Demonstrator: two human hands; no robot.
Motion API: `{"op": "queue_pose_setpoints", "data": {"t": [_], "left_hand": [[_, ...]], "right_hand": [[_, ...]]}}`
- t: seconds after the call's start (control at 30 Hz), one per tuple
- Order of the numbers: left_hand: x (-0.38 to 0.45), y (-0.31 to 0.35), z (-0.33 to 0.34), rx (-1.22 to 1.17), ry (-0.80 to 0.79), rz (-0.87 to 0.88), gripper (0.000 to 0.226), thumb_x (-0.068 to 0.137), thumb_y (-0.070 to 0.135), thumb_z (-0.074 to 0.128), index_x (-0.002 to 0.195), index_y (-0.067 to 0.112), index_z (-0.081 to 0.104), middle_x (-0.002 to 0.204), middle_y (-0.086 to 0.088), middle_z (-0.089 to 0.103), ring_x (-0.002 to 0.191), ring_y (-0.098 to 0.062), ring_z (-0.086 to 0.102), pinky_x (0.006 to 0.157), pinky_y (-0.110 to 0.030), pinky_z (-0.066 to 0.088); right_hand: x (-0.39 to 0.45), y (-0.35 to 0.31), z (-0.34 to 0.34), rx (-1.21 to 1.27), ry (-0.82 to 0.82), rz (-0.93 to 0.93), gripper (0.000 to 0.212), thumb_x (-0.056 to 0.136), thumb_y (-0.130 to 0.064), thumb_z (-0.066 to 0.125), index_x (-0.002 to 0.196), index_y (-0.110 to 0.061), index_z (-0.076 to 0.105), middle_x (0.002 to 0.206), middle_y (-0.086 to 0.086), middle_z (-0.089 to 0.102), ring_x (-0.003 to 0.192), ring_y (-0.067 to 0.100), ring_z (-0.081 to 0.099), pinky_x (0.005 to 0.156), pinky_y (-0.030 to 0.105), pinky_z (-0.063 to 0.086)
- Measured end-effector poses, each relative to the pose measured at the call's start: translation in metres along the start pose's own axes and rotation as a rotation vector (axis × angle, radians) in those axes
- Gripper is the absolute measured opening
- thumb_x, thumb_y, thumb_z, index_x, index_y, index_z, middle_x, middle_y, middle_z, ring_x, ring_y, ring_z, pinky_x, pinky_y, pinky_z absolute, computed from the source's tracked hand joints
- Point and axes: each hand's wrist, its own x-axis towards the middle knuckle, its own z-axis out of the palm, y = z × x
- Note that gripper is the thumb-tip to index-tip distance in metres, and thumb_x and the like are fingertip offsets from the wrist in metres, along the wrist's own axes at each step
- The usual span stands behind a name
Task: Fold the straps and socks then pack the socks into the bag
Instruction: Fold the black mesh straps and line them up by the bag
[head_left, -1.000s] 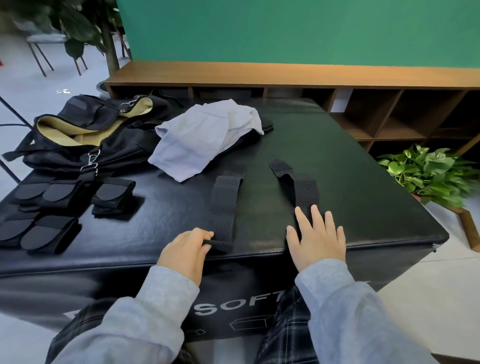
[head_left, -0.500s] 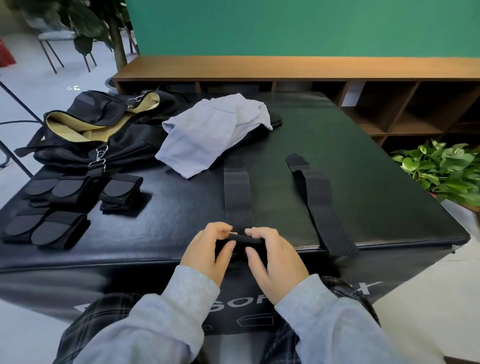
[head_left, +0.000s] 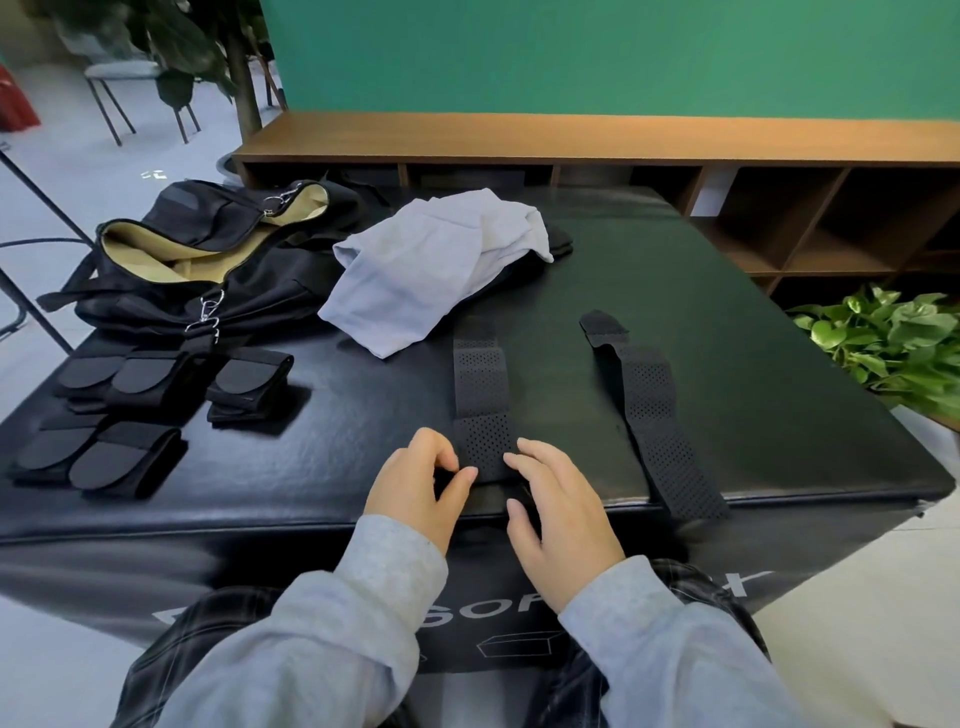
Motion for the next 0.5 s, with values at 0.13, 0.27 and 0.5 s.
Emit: {"op": "queue_pose_setpoints", "data": {"t": [0.13, 0.27, 0.5], "left_hand": [[0.003, -0.008, 0.002, 0.059, -0.006, 0.146, 0.019, 0.082, 0.015, 0.067, 0.094, 0.024, 0.055, 0.106, 0.010, 0.051, 0.098, -0.014, 0.052, 0.083, -0.027, 0.046], [0.004, -0.009, 0.003, 0.140, -0.057, 0.228, 0.039, 0.087, 0.016, 0.061, 0.125, 0.020, 0.053, 0.143, 0.011, 0.034, 0.129, -0.011, 0.034, 0.100, -0.015, 0.027], [0.010, -0.012, 0.002, 0.200, -0.174, 0.310, 0.045, 0.091, 0.022, 0.055, 0.135, 0.023, 0.045, 0.145, 0.010, 0.036, 0.137, -0.007, 0.024, 0.105, -0.009, 0.008]], "right_hand": [[0.001, -0.001, 0.000, -0.097, 0.013, -0.031, 0.042, 0.082, -0.028, 0.042, 0.115, -0.013, 0.063, 0.122, -0.002, 0.059, 0.110, 0.010, 0.047, 0.088, 0.028, 0.044], [-0.002, -0.003, 0.003, -0.181, 0.013, -0.056, 0.035, 0.081, -0.029, 0.041, 0.109, -0.019, 0.059, 0.130, -0.002, 0.055, 0.121, 0.013, 0.042, 0.088, 0.027, 0.038], [-0.005, -0.001, 0.006, -0.151, -0.012, -0.053, 0.022, 0.081, -0.035, 0.043, 0.100, -0.023, 0.047, 0.133, -0.003, 0.054, 0.127, 0.011, 0.039, 0.094, 0.028, 0.035]]}}
